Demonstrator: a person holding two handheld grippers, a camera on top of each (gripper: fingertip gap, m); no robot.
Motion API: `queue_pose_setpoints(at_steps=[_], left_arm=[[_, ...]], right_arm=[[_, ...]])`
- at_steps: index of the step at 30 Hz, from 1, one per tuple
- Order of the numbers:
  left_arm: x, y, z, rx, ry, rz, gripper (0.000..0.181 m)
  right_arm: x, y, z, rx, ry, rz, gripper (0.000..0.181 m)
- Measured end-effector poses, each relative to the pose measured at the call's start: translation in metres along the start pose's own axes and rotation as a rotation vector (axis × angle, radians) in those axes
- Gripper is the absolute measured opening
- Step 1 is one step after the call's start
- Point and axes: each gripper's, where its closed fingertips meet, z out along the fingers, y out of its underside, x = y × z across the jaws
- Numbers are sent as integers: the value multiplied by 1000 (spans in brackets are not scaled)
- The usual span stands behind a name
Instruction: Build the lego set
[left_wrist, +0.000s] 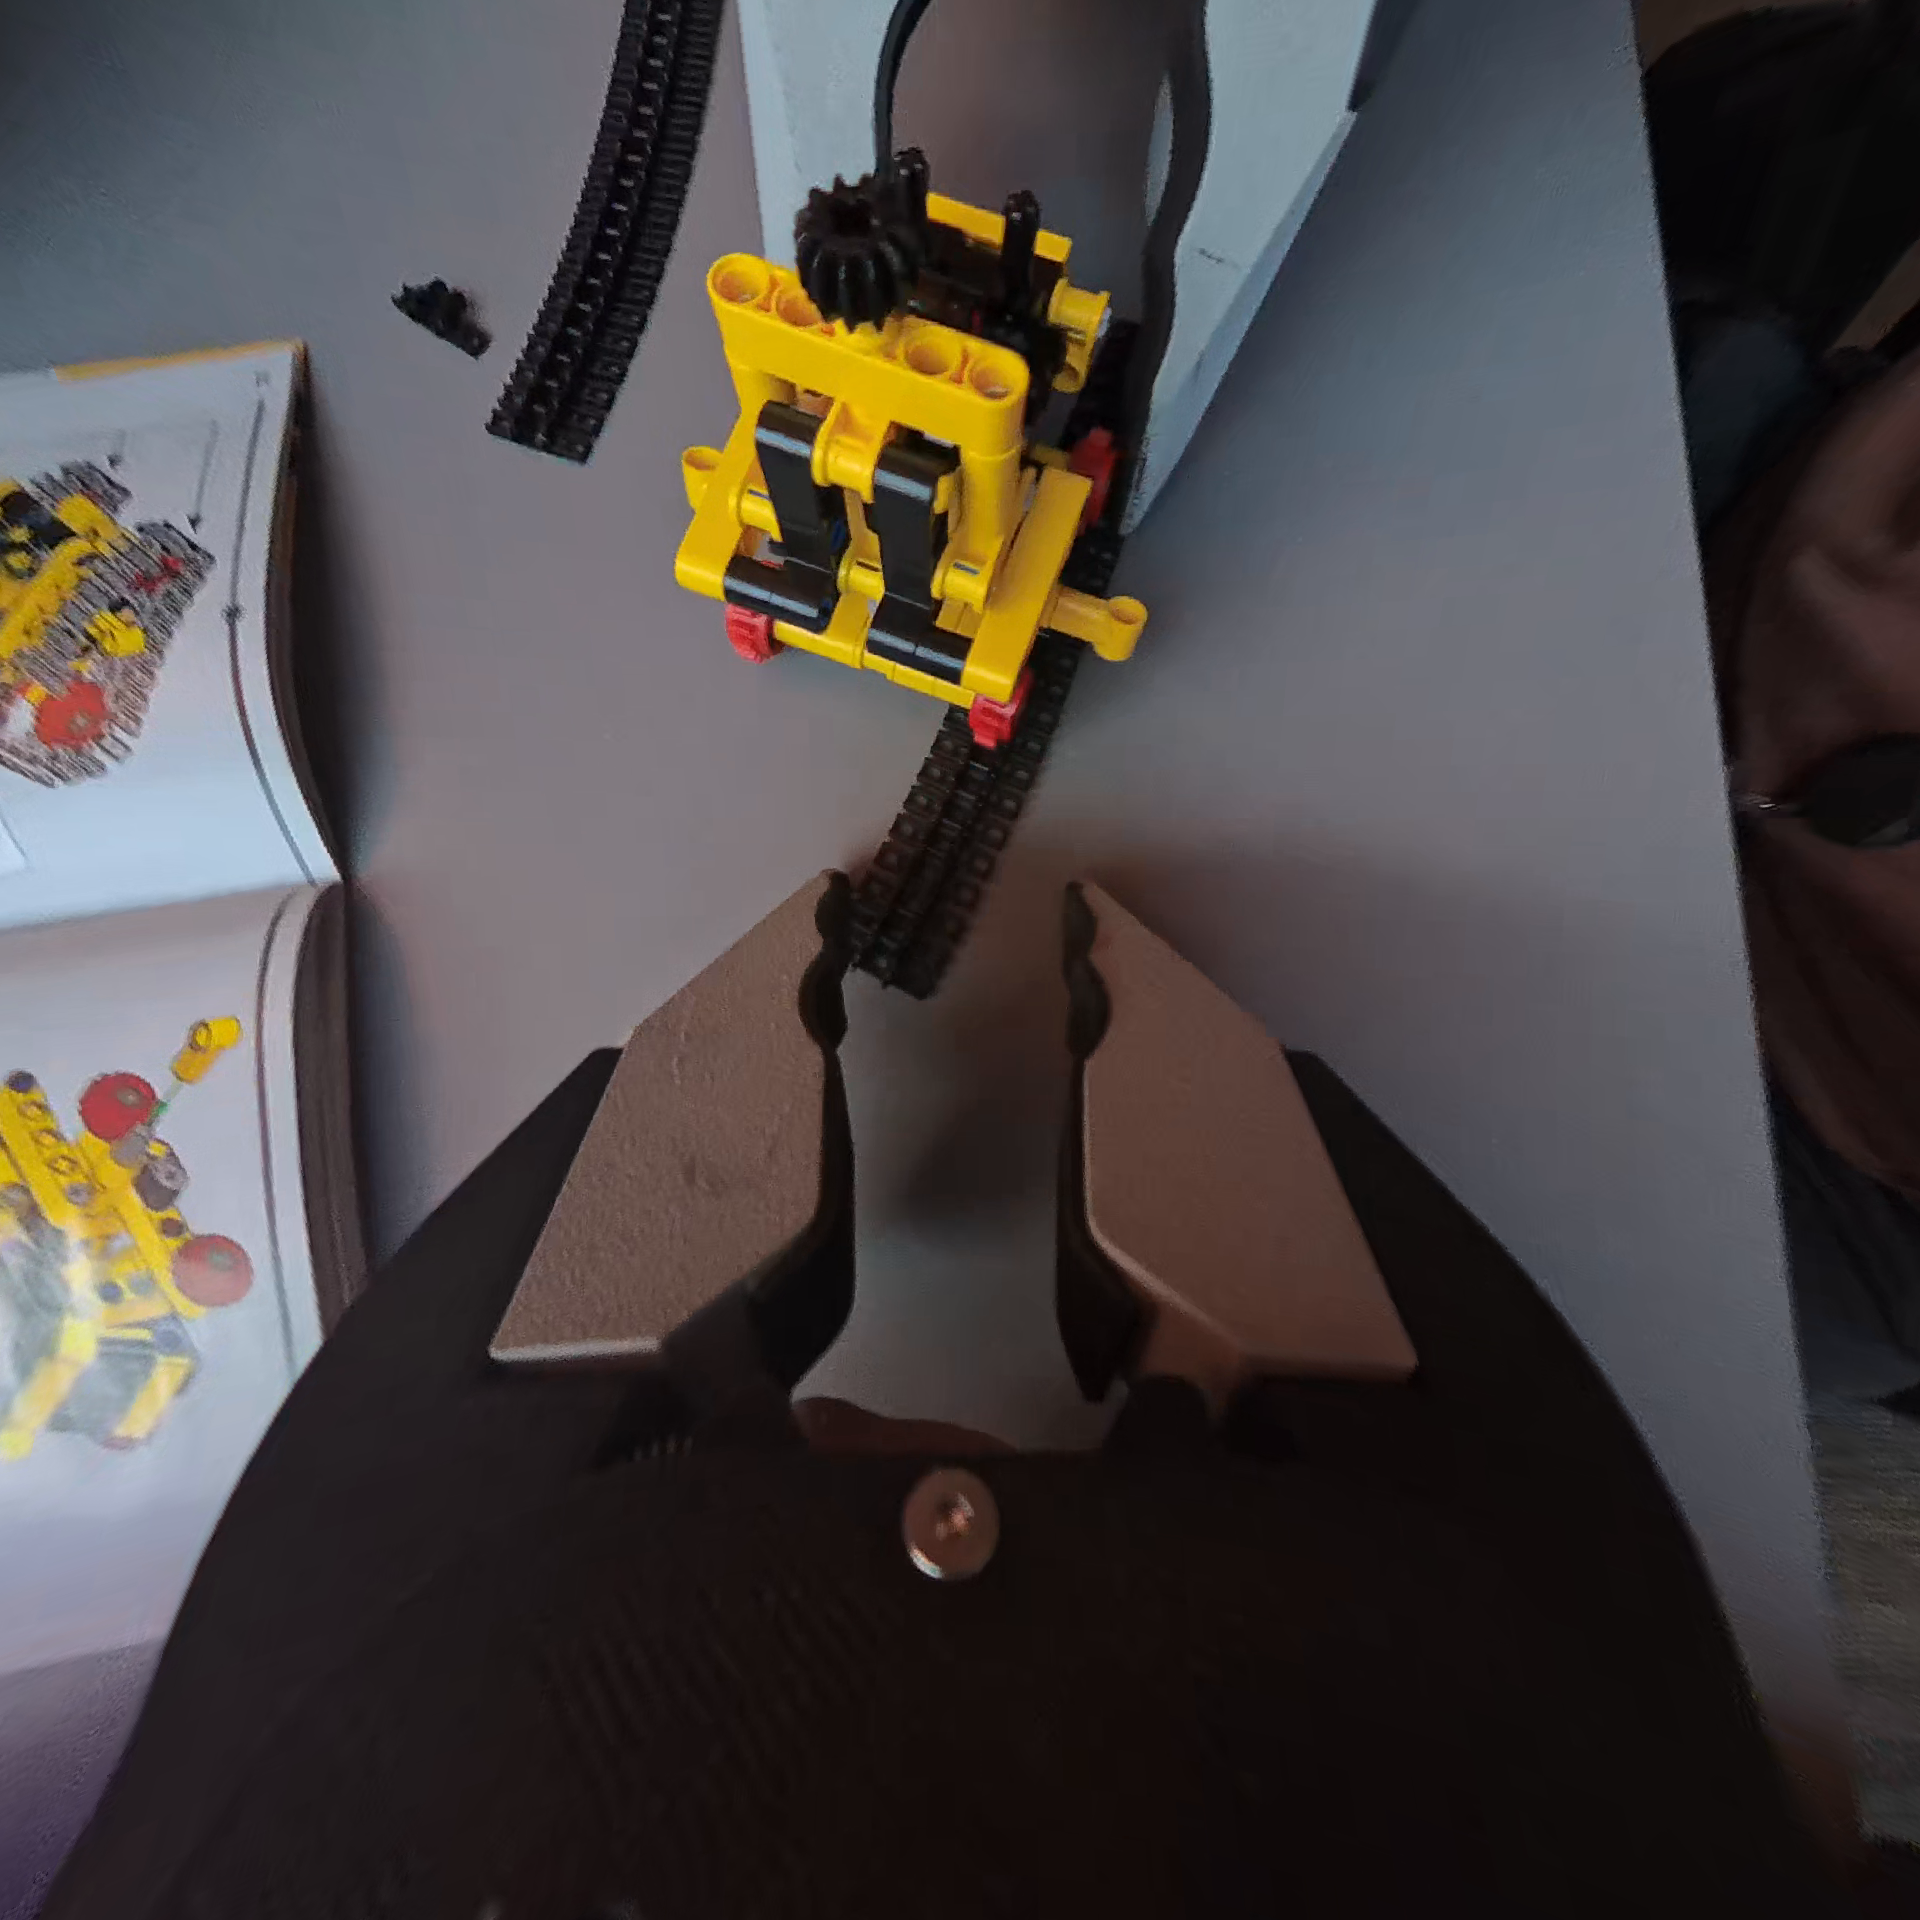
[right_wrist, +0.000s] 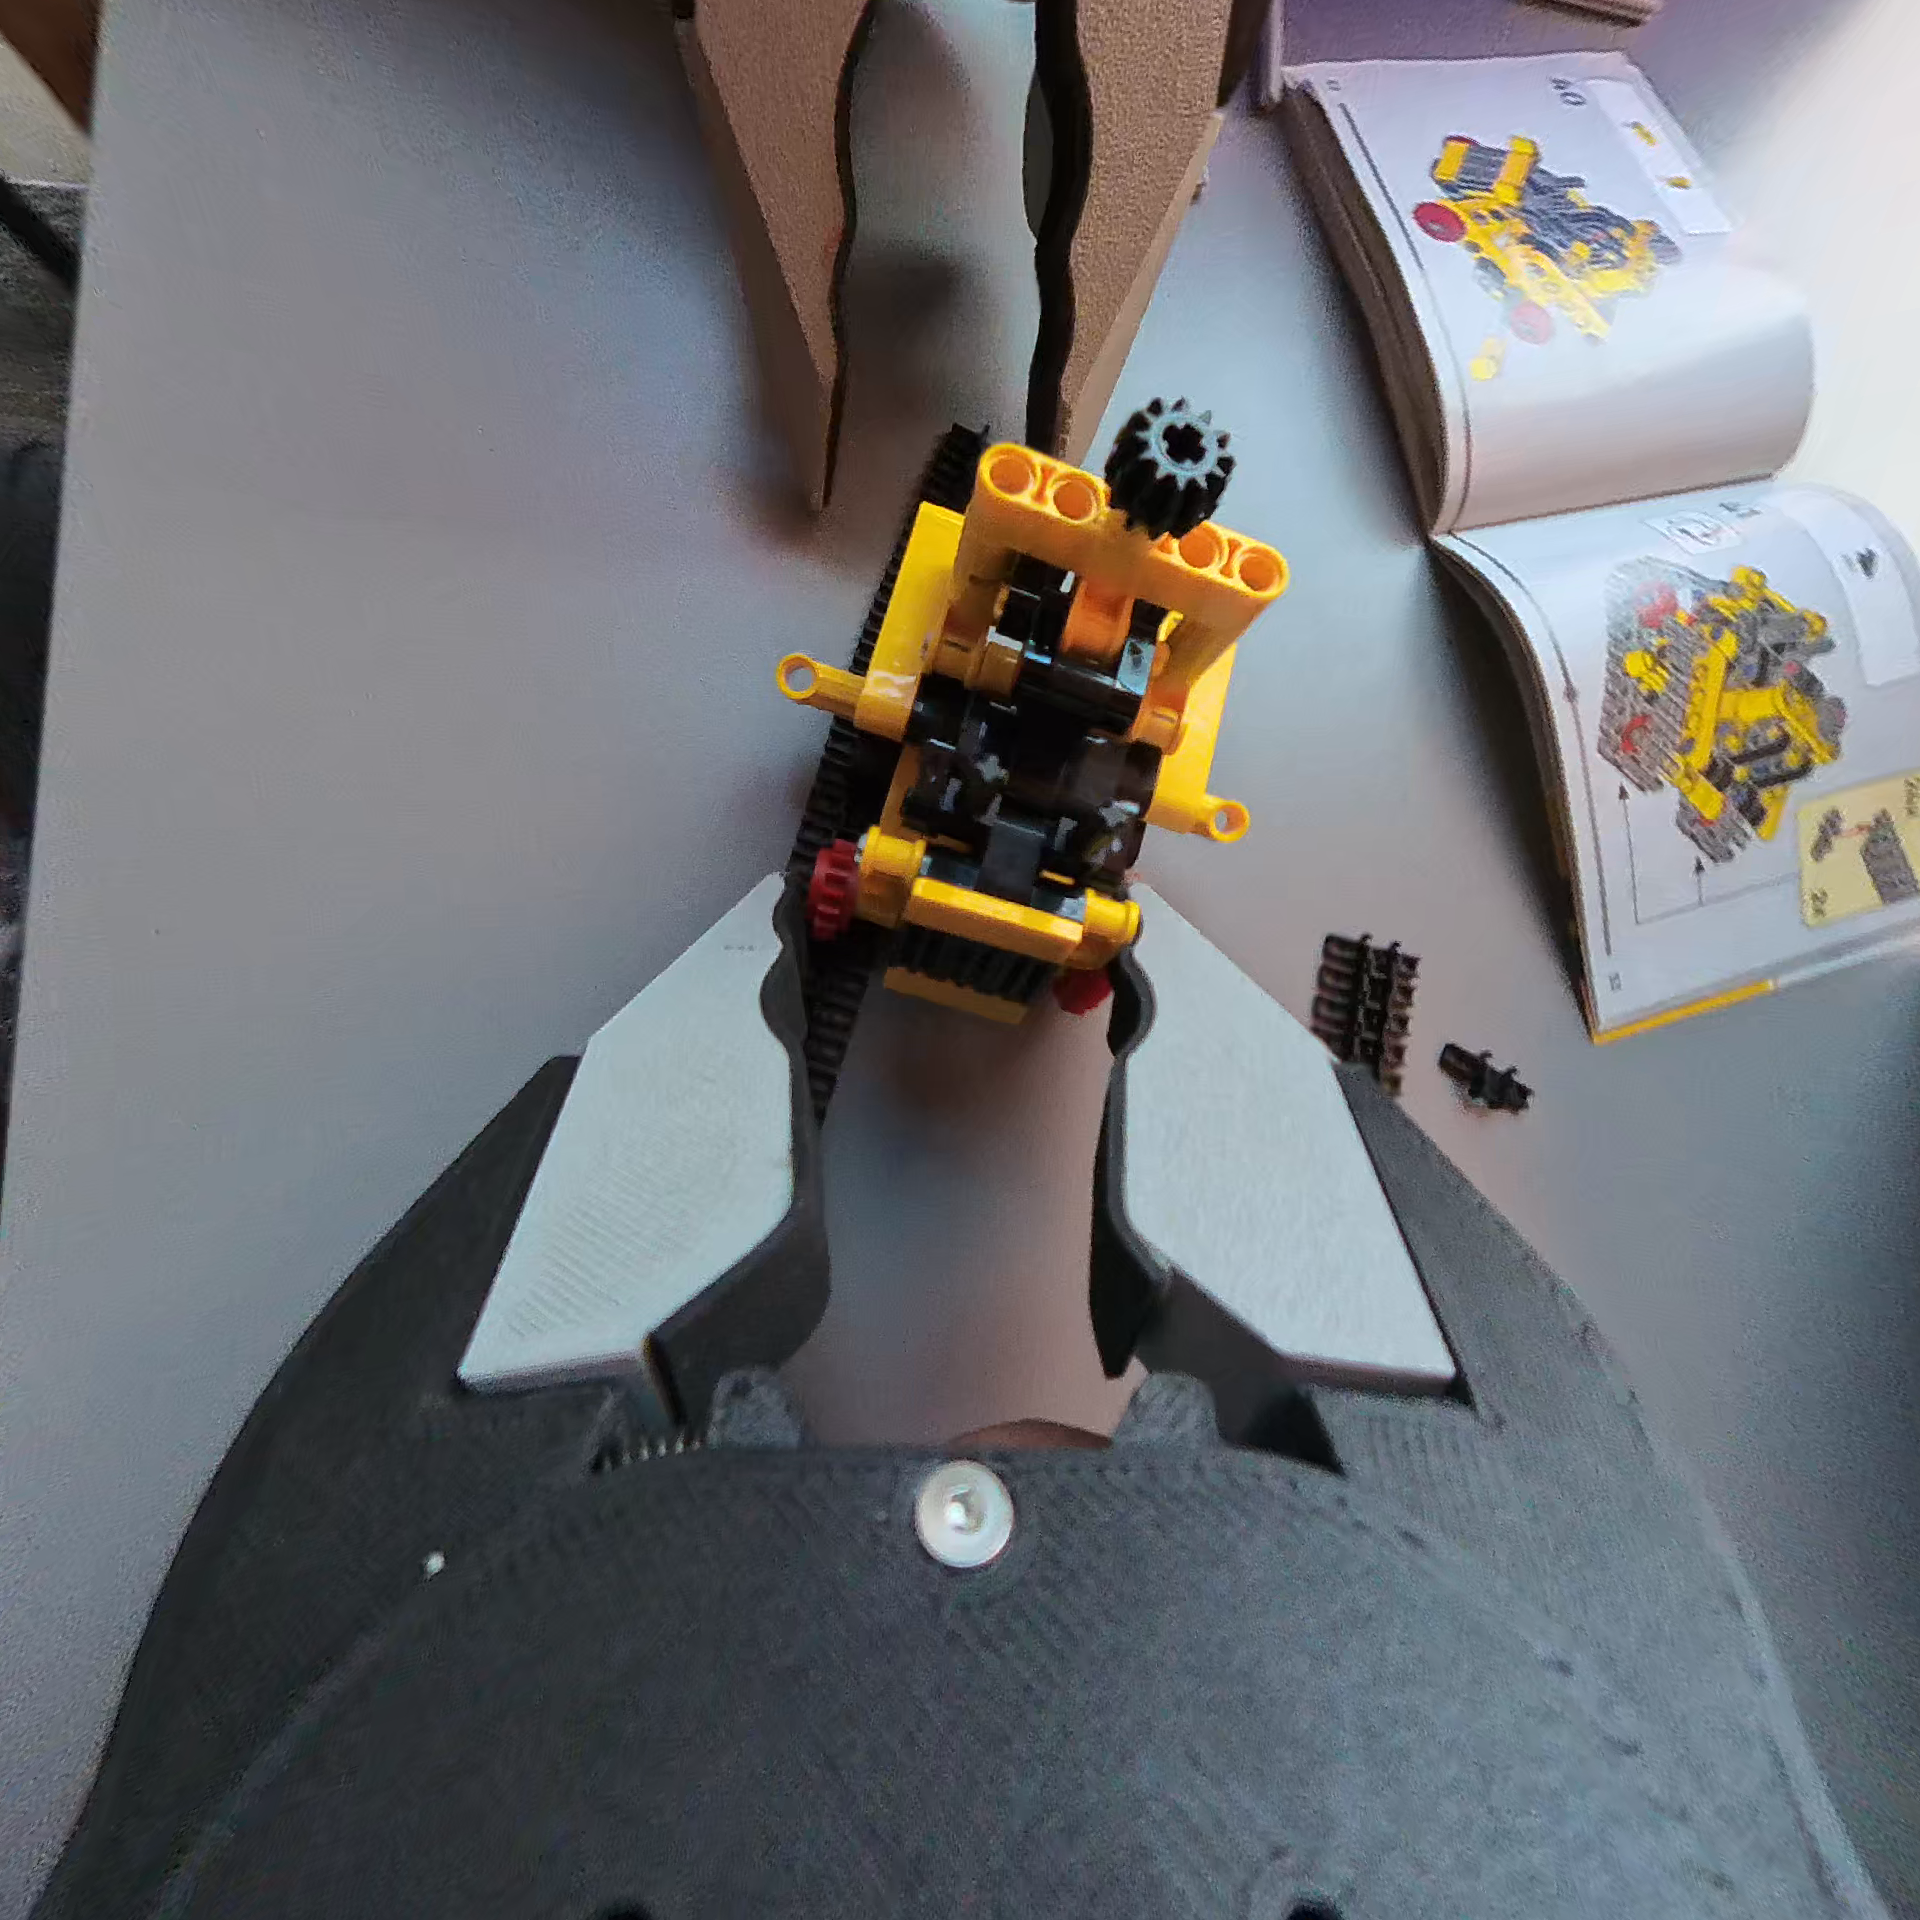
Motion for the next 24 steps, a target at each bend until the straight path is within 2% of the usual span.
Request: queue_pose_setpoints(at_steps=[1,3,5,10,13,15,19,24], left_arm=[[1,1,-2,-5,8,-20,37],[-6,6,-7,-33,-26,-39,31],[-18,7,-11,-26,-92,-35,39],[-18,-13,-18,80,-108,34,63],[-22,-35,-24,207,-155,93,66],[-20,-49,-24,294,-135,88,66],[-18,-52,-12,293,-102,64,69],[-18,-43,4,241,-70,52,67]], right_arm=[[0,-1,2,1,-27,-10,56],[1,-4,5,5,-64,-15,56],[3,-10,10,29,-61,-4,56],[7,-15,14,47,-5,2,58],[3,-13,9,73,-14,13,59],[0,-11,2,93,-43,34,59],[1,-1,-12,81,-56,63,54],[-9,14,-12,29,-81,89,46]])
